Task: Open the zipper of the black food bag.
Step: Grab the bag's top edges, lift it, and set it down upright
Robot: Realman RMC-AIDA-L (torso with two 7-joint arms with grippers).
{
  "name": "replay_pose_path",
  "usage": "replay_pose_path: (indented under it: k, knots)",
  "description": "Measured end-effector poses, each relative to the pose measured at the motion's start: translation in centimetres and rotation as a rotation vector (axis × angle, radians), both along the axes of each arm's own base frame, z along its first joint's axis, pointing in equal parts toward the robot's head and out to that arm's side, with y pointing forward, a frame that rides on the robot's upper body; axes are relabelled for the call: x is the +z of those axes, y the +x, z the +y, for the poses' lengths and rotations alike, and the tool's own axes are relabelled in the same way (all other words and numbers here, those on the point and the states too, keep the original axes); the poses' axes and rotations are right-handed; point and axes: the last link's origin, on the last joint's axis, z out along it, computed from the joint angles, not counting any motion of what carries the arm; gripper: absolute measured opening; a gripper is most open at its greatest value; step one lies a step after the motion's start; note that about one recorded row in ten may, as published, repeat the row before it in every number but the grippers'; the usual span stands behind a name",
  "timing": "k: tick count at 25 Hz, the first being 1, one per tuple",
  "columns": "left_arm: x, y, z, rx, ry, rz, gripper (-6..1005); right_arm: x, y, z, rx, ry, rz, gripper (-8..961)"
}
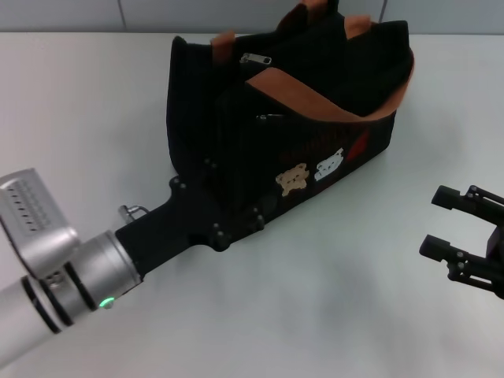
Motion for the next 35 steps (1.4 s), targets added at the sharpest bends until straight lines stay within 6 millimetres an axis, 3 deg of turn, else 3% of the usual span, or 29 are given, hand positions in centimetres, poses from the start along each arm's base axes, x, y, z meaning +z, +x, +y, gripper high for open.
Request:
replay_pose_path:
  k: [4, 15, 22, 32, 34, 35]
  knots:
    - [-1.7, 0.3, 0.2, 0.015, 0.045, 0.08, 763, 0.0, 0.1, -0.1, -0.007, 0.003, -0.002, 750]
    - [-1.9, 0.5, -0.2, -0.015, 0.099, 0.113, 507, -0.1, 0.2, 0.1, -0.014, 0.008, -0.012, 749]
    - [-1.7, 0.3, -0.2, -0.006, 0.118, 0.11, 289, -0.1, 0.2, 0.2, -0.011, 0.009, -0.013, 749]
    - [1.1, -1.6, 0.2, 0.05, 0.139, 0.049, 106, -0.1, 0.2, 0.2, -0.013, 0.009, -0.013, 748]
    - [3.1, -2.8, 0.8, 0.073, 0.116, 0.027, 83, -0.1, 0.2, 0.2, -0.012, 0.009, -0.013, 748]
    - [3.1, -2.8, 0.8, 0.073, 0.116, 0.027, 83, -0.1, 0.2, 0.2, -0.012, 0.009, -0.013, 748]
